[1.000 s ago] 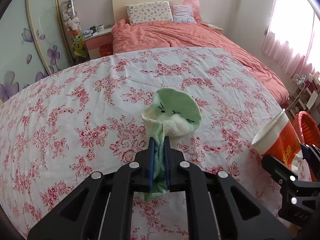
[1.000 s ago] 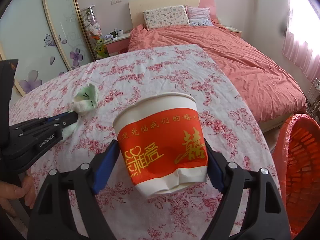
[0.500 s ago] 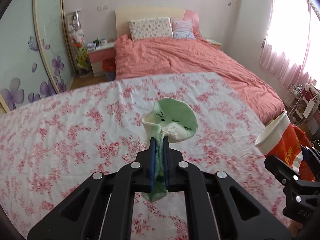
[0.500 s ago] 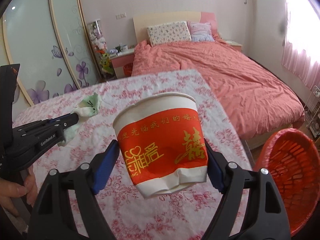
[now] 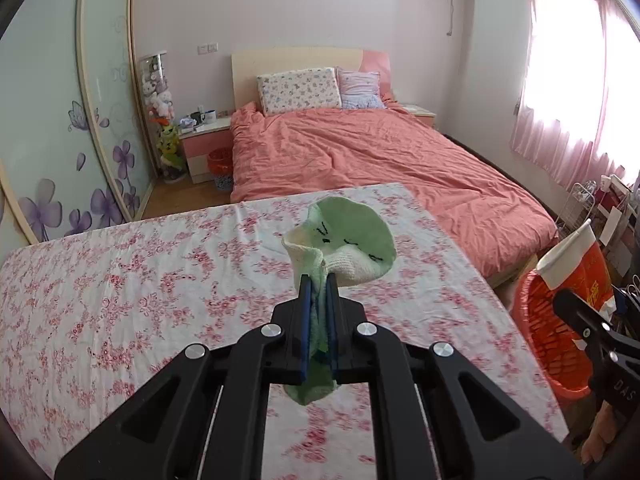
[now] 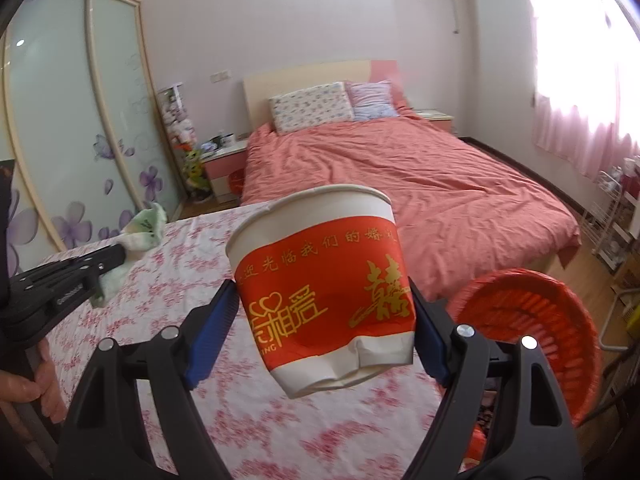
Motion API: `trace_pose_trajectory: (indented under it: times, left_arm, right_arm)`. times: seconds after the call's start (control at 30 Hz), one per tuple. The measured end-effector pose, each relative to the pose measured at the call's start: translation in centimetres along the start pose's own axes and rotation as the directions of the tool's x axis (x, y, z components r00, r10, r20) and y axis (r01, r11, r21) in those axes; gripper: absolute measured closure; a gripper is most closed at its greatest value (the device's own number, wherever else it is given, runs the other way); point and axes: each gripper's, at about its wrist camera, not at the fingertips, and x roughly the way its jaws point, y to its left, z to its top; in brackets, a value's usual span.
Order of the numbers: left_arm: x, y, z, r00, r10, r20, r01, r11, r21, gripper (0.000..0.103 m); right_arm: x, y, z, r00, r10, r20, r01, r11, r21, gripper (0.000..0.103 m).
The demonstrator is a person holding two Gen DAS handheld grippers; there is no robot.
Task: Collect trash
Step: 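Carry the cup and sock over the orange basket and release both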
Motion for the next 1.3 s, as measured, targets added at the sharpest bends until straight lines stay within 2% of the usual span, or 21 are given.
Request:
trace_pose_trajectory:
  times: [0.13,0.33,0.6,0.83,1.17,1.3]
  left_arm:
    - [-1.1,-2.0,-0.2,1.0,-0.026,0.009,0.026,1.0,0.012,0.096]
    - [-2.6,-6.4,-0.9,0.992,-0.121,0.02,0.12,0.991,0.057,0.096]
    - [-3.4,-13.2,-1.6,0.968,-0.249,0.018,0.245,0.962,0.117,0.096]
    - [-1.4,-18.6,-2.6,0.944,-0.328,-0.035,0.329,0.933,0.145,0.096]
    - [1.5,-24.9,-4.4,0.915,-0.384,-0.122,0.401,0.9,0.17,0.096]
    - [2.5,-26.7,-4.7,0.905,-0.401,-0.144,0.422,0.889,0.178,0.096]
  right_arm:
    - [-2.0,-2.5,-0.4,0.999,-0.045,0.016,0.044,0.998,0.037,0.025]
    - [-4.7,-6.8,-1.4,0.993,-0.114,0.029,0.111,0.989,0.097,0.025]
    - [-6.6,-12.4,-3.0,0.976,-0.214,0.036,0.206,0.966,0.156,0.025]
    - [-6.6,-16.9,-4.5,0.959,-0.283,0.021,0.273,0.94,0.205,0.025]
    - [-5.8,-23.3,-6.1,0.952,-0.307,-0.014,0.297,0.906,0.302,0.025]
    - [-5.3,-24.4,-6.0,0.952,-0.305,-0.019,0.295,0.9,0.321,0.025]
